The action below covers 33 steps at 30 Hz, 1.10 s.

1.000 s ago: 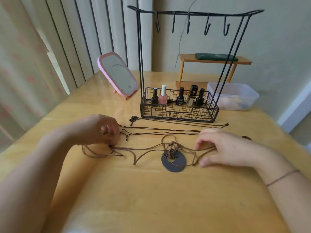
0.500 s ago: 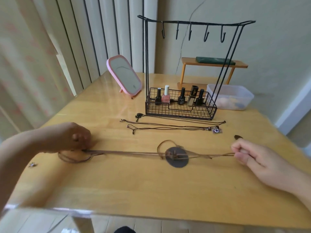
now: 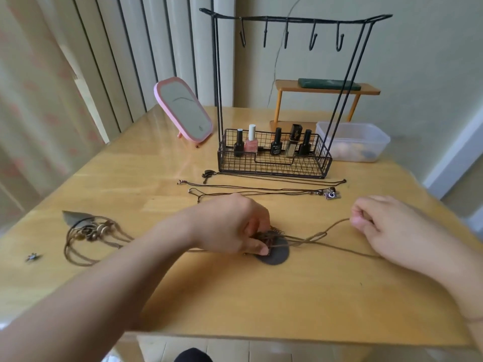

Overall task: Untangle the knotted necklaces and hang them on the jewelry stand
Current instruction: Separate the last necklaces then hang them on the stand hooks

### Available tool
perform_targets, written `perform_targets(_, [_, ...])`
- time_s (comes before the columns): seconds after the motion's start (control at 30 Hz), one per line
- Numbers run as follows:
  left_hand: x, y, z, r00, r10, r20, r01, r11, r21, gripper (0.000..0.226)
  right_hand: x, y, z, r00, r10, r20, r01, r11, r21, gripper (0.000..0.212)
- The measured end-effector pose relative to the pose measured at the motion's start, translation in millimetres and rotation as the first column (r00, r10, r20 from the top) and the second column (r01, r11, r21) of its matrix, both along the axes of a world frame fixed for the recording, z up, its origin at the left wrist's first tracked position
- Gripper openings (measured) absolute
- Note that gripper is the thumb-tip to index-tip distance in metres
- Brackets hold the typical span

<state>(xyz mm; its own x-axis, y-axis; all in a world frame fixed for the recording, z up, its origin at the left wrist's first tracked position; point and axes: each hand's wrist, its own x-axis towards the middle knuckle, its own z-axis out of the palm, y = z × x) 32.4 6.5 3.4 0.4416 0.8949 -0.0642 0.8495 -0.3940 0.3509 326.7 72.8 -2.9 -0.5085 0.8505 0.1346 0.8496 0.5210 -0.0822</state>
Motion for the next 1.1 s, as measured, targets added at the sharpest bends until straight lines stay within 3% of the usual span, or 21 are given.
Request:
perform_targets(0.07, [1,6,-10,0.998,0.009,0.055,-0.011,0.999,0.031,0.025,-12,-3,6,0.984,0.146,-0.104,-0.140,0.988,0.061,0.008])
perform_targets(0.13, [0,9,-17,0.991,0.019,0.136,-0.025,0.999,0.045,0.018,-32,-7,16,0.918,0.263,-0.298,-0.266,0.963,0.030,0.014])
perform_targets(0.33, [-10,6,-28,0.907,0.065,0.415,-0.120,0.987,0.107,0.010,-51,-3,6,0.856,0.240,-0.457,-0.367,0.906,-0.210,0.029])
perform_targets(0.4, [-13,7,-29,0.909,0.057,0.414,-0.131,0.979,0.154,0.010,-47,-4,-2,0.869,0.261,-0.421,-0.393,0.880,-0.265,0.031])
perform_targets(0.5, [-15,8,-30,0.926,0.028,0.377,-0.115,0.970,0.212,0.006,-41,-8,-10,0.891,0.283,-0.355,-0.410,0.838,-0.360,0.011])
perform_targets(0.57, [-15,7,-29,0.918,0.010,0.396,-0.113,0.965,0.237,0.005,-38,-7,-16,0.904,0.300,-0.304,-0.395,0.858,-0.328,0.019])
perform_targets(0.67, [-13,7,-28,0.891,-0.001,0.453,-0.133,0.956,0.263,0.003,-36,-7,-21,0.896,0.376,-0.234,-0.424,0.882,-0.206,0.008])
perform_targets(0.77, [-12,9,-30,0.819,0.039,0.572,-0.184,0.963,0.197,0.004,-30,-7,-19,0.843,0.293,-0.450,-0.447,0.848,-0.286,0.017])
perform_targets(0.83, [-9,9,-32,0.746,0.055,0.664,-0.193,0.972,0.136,0.006,-29,-11,-13,0.696,0.189,-0.692,-0.538,0.776,-0.330,0.018])
perform_targets(0.9, [-4,9,-33,0.655,0.068,0.753,-0.173,0.983,0.062,0.008,-32,-13,-9,0.570,0.108,-0.814,-0.560,0.776,-0.289,0.026])
perform_targets(0.93, [-2,9,-32,0.612,0.074,0.787,-0.160,0.987,0.031,0.010,-34,-13,-9,0.568,0.131,-0.813,-0.513,0.828,-0.226,0.033])
perform_targets(1.0, [2,9,-31,0.528,0.095,0.844,-0.127,0.991,-0.032,0.013,-41,-13,-11,0.655,0.235,-0.718,-0.312,0.950,0.026,0.029])
perform_targets(1.03, [3,9,-29,0.471,0.111,0.875,-0.104,0.992,-0.070,0.014,-46,-15,-11,0.672,0.279,-0.685,-0.230,0.959,0.165,0.023])
perform_targets(1.1, [5,8,-26,0.362,0.146,0.921,-0.051,0.989,-0.137,0.013,-57,-24,-9,0.609,0.388,-0.692,-0.227,0.921,0.317,0.017])
